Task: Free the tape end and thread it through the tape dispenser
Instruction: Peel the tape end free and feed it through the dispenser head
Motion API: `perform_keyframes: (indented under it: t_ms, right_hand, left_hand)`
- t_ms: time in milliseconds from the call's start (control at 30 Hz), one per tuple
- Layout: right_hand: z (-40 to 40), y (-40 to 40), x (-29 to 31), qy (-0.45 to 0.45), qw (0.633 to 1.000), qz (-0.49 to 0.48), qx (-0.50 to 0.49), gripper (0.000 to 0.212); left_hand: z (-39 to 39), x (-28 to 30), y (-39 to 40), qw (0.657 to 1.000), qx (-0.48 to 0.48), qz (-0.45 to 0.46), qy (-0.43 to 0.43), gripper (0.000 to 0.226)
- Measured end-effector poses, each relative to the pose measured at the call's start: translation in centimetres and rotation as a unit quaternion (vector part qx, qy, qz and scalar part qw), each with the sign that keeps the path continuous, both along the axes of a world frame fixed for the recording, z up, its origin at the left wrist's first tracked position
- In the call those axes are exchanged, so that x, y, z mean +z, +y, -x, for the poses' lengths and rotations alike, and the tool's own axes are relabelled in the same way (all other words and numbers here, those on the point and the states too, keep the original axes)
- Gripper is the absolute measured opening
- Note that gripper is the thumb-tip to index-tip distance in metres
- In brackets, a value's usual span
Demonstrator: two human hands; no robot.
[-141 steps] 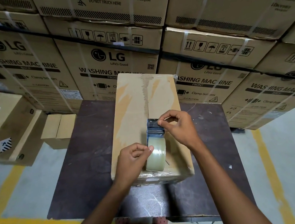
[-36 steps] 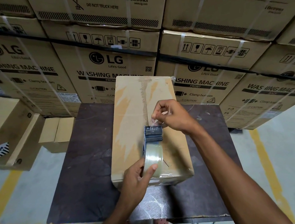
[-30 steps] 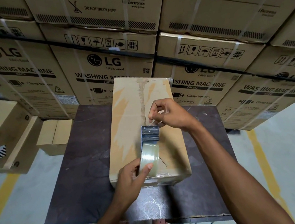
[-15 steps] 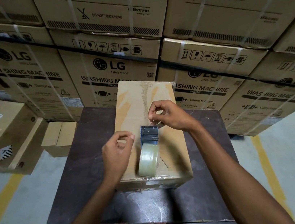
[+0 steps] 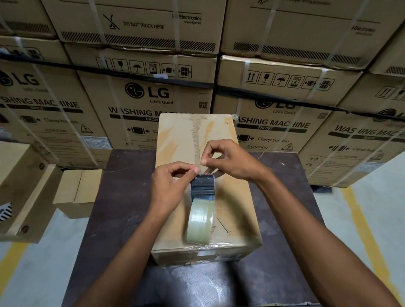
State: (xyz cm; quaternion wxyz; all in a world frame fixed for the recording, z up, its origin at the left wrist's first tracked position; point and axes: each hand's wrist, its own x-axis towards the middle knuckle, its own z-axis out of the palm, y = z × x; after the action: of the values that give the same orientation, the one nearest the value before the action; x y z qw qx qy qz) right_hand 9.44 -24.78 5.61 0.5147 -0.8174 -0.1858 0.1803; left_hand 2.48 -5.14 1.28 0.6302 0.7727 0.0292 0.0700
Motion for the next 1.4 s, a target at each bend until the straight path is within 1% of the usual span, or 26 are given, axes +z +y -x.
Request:
perform_keyframes:
  t_ms: [133, 200, 267, 400, 467, 533, 633, 700, 800, 1000, 1067, 1233, 1400]
  right_hand:
    - [0.0, -0.1, 0.3, 0.03, 0.999, -0.029, -0.03, 0.017]
    - [-0.3, -0.7, 0.5, 0.054, 0.994, -0.068, -0.06, 0.019]
    - [-0.5, -1.7, 0.7, 0.075, 0.987, -0.109, -0.092, 0.016]
    - [-0.3, -2.4, -0.6, 0.08, 0.979, -0.116, -0.148, 0.009]
    - [0.6, -2.4, -1.8, 0.095, 0.967, -0.135, -0.195, 0.011]
    - [1.8, -2.2, -3.2, 0.132, 0.95, -0.169, -0.228, 0.017]
    - [3.5, -1.6, -5.1, 0.17, 0.936, -0.209, -0.225, 0.02]
    - [4.0, -1.1, -5.4, 0.168, 0.93, -0.229, -0.232, 0.02]
    - [4.2, -0.6, -5.0, 0.143, 0.921, -0.257, -0.255, 0.012]
    - [4.1, 0.2, -5.0, 0.104, 0.92, -0.24, -0.292, 0.006]
    - [4.1, 0.5, -5.0, 0.094, 0.92, -0.233, -0.299, 0.009]
    - [3.9, 0.9, -4.8, 0.095, 0.924, -0.211, -0.305, 0.009]
    - [3.9, 1.1, -4.8, 0.092, 0.921, -0.213, -0.314, 0.009]
  left_hand:
    - [-0.2, -0.3, -0.1, 1.0, -0.004, -0.009, 0.017, 0.004]
    - [-0.4, -0.7, 0.1, 1.0, 0.011, -0.006, 0.025, 0.005]
    - [-0.5, -1.0, 0.3, 0.999, 0.026, 0.001, 0.03, 0.003]
    - [-0.8, -1.3, 0.0, 0.999, 0.019, 0.019, 0.032, 0.007]
    - [-0.9, -1.5, -0.4, 0.999, 0.013, 0.024, 0.033, 0.012]
    - [-1.1, -1.6, -0.5, 0.999, 0.018, 0.029, 0.033, 0.012]
    - [-1.3, -1.7, -0.4, 0.999, 0.021, 0.029, 0.032, 0.008]
    - [-1.6, -1.8, -0.3, 0.999, 0.02, 0.032, 0.034, 0.006]
    - [-1.7, -2.0, -0.3, 0.998, 0.022, 0.036, 0.041, 0.005]
    - [-1.9, -2.0, -0.2, 0.998, 0.024, 0.046, 0.045, 0.002]
    - [-2.0, -2.0, -0.2, 0.997, 0.025, 0.049, 0.047, 0.001]
    - [-2.1, -2.1, -0.1, 0.996, 0.023, 0.065, 0.055, 0.002]
    - [-2.2, -2.2, 0.3, 0.995, 0.015, 0.067, 0.067, 0.011]
